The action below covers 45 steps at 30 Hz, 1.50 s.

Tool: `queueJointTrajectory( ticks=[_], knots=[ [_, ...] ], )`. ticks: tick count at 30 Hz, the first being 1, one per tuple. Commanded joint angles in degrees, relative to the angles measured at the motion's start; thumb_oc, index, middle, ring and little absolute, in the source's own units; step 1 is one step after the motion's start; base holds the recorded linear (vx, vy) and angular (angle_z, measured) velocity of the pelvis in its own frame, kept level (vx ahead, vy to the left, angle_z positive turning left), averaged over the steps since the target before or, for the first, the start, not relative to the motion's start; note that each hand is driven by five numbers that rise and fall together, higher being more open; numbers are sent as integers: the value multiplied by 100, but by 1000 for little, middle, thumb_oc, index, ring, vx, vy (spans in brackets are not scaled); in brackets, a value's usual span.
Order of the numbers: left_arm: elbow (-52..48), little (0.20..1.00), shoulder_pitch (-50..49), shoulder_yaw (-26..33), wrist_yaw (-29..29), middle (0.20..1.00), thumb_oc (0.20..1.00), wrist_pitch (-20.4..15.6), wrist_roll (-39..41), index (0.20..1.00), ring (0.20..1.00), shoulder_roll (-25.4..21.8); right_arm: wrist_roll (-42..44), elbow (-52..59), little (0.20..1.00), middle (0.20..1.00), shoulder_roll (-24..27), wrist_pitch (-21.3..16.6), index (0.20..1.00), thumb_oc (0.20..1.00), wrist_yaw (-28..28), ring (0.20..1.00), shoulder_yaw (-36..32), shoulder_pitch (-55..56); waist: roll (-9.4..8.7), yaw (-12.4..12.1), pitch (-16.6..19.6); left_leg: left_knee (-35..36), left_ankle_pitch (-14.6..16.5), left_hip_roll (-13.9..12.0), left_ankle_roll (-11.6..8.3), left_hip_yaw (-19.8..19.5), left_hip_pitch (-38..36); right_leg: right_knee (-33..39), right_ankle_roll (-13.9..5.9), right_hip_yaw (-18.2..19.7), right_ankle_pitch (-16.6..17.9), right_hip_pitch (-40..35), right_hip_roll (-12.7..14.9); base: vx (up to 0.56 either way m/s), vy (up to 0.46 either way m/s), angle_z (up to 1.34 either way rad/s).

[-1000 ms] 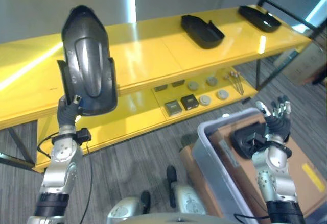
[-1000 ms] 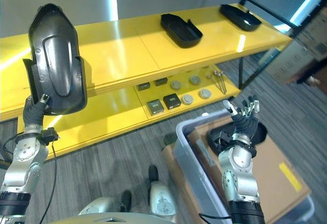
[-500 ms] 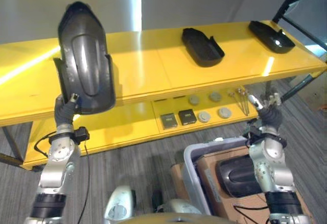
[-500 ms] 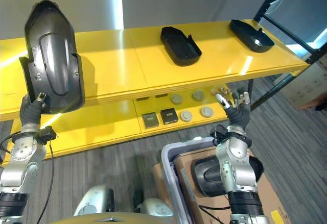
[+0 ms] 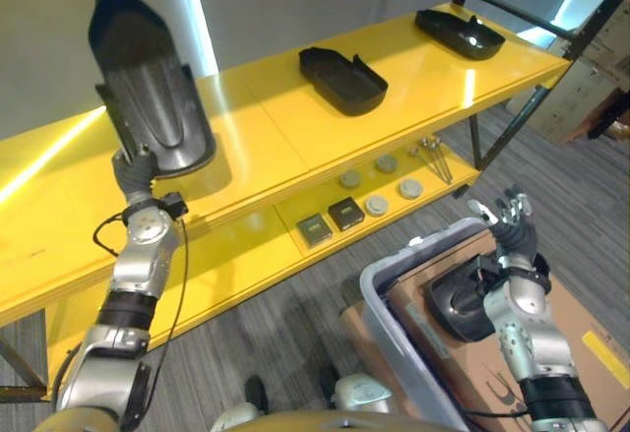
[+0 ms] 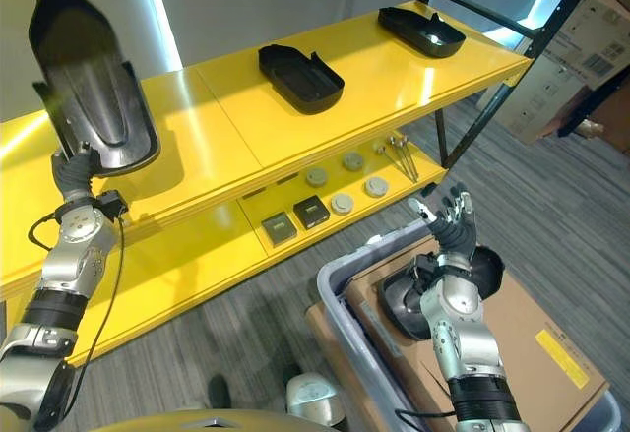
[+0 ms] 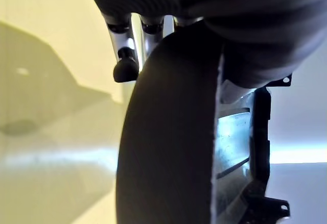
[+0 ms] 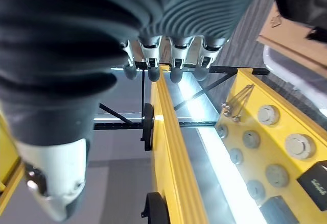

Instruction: Move parts from the plastic box to the shelf.

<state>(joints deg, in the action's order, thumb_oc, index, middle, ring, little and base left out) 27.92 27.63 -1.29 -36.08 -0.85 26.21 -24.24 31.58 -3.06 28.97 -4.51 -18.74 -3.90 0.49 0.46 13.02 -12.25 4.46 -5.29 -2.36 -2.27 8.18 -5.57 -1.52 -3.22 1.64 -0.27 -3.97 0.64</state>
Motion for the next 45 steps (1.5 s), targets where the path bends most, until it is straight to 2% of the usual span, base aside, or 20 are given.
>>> queueJointTrajectory(
  ticks=[1,4,7,10,17,19,21,24,30,37,45],
  knots=[
    [138,200,313,-8,-315,200,200,-362,-17,200,200,-175,-60,89,1000,1000,336,-153,1000,1000,320,1000,90,8,-44,-134,407,-533,287,-233,-65,63,325,-146,-255,-231,115,348,156,91,83,-24],
    [774,200,627,-39,-615,200,200,-321,453,200,200,-145,-79,-55,1000,1000,443,-122,1000,1000,448,1000,253,-73,-36,-18,364,-614,342,-233,-41,152,411,-270,-255,-147,64,502,148,35,66,-16],
    [1056,200,813,-117,-683,200,200,-132,546,200,200,-199,-49,-182,1000,1000,508,-146,1000,1000,499,1000,344,-165,-53,35,312,-676,363,-228,-37,184,476,-304,-248,-100,64,574,141,-4,32,-12],
    [1326,200,1025,-243,-657,200,200,164,366,200,200,-270,5,-272,1000,1000,594,-164,1000,1000,546,1000,427,-278,-85,75,234,-739,386,-228,-27,219,522,-324,-249,-74,70,612,146,0,13,-12],
    [1704,200,1284,-412,-658,200,200,564,155,200,200,-401,33,-384,1000,1000,624,-97,1000,1000,542,1000,603,-282,-138,109,194,-784,398,-234,-15,279,538,-295,-262,-82,86,574,161,32,-3,0],
    [1843,200,1428,-499,-669,200,200,715,-107,200,200,-508,46,-412,1000,1000,661,-78,1000,1000,556,1000,632,-299,-148,126,167,-806,397,-233,-12,285,559,-312,-262,-83,83,581,165,36,6,-2],
    [2137,200,1650,-558,-721,200,200,859,53,200,200,-696,95,-490,1000,1000,748,-20,1000,1000,589,1000,677,-342,-169,155,123,-881,431,-230,-9,291,616,-332,-262,-81,74,619,175,38,15,-2],
    [2486,200,1834,-590,-624,200,200,886,107,200,200,-940,192,-617,1000,1000,871,-53,1000,1000,634,1000,752,-453,-207,173,27,-986,476,-235,-11,276,711,-367,-255,-61,66,700,189,-12,10,-3],
    [2786,200,2236,-745,-530,200,200,961,351,200,200,-1144,331,-675,1000,1000,984,-51,1000,1000,643,1000,900,-620,-276,216,-134,-1120,493,-262,-12,301,910,-444,-247,-46,65,873,200,-10,1,-2],
    [2999,200,2583,-1011,-517,200,200,1024,585,200,200,-1023,449,-626,1000,1000,984,-166,1000,1000,542,1000,1085,-752,-397,265,-353,-1245,490,-279,11,297,1180,-525,-218,9,104,1151,181,-55,-29,-4],
    [3120,200,2400,-1030,-625,200,200,1238,652,200,200,-765,433,-600,1000,1000,924,-197,1000,1000,512,1000,1150,-735,-467,243,-331,-1311,503,-294,16,304,1146,-476,-207,-34,132,1055,185,5,-26,-4]
  ],
)
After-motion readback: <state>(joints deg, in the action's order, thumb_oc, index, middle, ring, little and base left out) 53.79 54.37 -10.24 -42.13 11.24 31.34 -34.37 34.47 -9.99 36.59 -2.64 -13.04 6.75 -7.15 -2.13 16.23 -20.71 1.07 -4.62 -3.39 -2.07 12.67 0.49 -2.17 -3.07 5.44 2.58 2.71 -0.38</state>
